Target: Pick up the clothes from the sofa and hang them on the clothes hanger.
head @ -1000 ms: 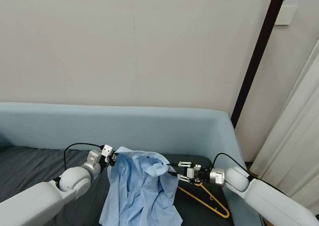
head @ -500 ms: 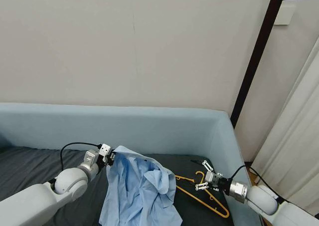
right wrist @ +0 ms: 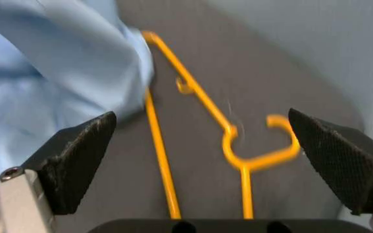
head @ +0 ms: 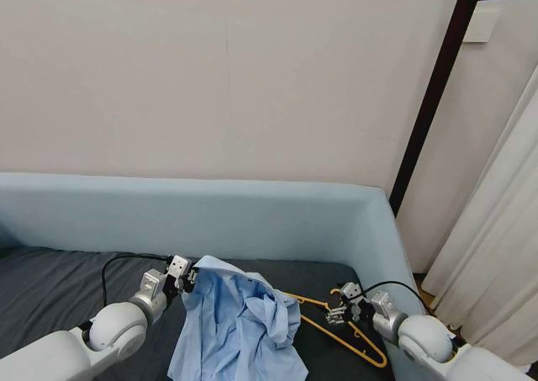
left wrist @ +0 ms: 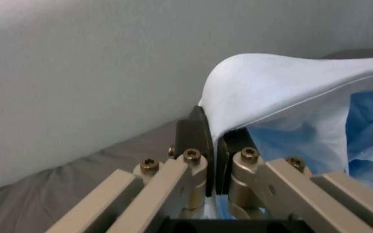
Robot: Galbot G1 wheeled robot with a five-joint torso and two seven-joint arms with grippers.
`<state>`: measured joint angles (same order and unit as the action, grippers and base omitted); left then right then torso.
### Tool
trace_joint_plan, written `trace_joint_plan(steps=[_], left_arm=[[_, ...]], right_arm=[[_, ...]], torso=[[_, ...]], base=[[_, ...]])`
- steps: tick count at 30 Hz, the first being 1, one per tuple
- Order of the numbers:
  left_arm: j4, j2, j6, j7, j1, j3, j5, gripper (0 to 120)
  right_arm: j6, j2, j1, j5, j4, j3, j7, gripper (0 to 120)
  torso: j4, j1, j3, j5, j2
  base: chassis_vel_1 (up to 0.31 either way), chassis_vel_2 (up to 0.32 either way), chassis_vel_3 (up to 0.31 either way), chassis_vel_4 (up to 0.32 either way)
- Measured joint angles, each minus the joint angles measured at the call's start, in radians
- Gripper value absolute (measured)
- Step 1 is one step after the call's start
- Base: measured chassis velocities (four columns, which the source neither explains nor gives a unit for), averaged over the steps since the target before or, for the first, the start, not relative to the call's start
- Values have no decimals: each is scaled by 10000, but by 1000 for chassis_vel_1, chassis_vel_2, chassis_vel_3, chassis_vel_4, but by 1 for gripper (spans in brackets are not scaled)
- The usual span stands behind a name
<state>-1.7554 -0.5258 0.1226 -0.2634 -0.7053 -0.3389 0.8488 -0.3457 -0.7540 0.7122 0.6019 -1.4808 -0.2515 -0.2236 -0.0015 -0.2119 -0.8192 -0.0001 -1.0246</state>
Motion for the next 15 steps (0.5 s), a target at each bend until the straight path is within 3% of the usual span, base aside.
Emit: trace_joint_plan(steps=[6, 15], left_arm=[[257, -347, -5, -2, -78, -37, -55, 0], [381, -465, 12, 28, 120, -254, -27, 0]], right_arm=[[-661, -644, -459, 8, 1439, -165, -172, 100], [-718, -1528, -1045, 37, 3336, -505, -467, 100]], torso=[[-2, -1, -1, 1, 1], [-1, -2, -1, 1, 1]], base=[[0, 0, 0, 0], [0, 0, 0, 0]])
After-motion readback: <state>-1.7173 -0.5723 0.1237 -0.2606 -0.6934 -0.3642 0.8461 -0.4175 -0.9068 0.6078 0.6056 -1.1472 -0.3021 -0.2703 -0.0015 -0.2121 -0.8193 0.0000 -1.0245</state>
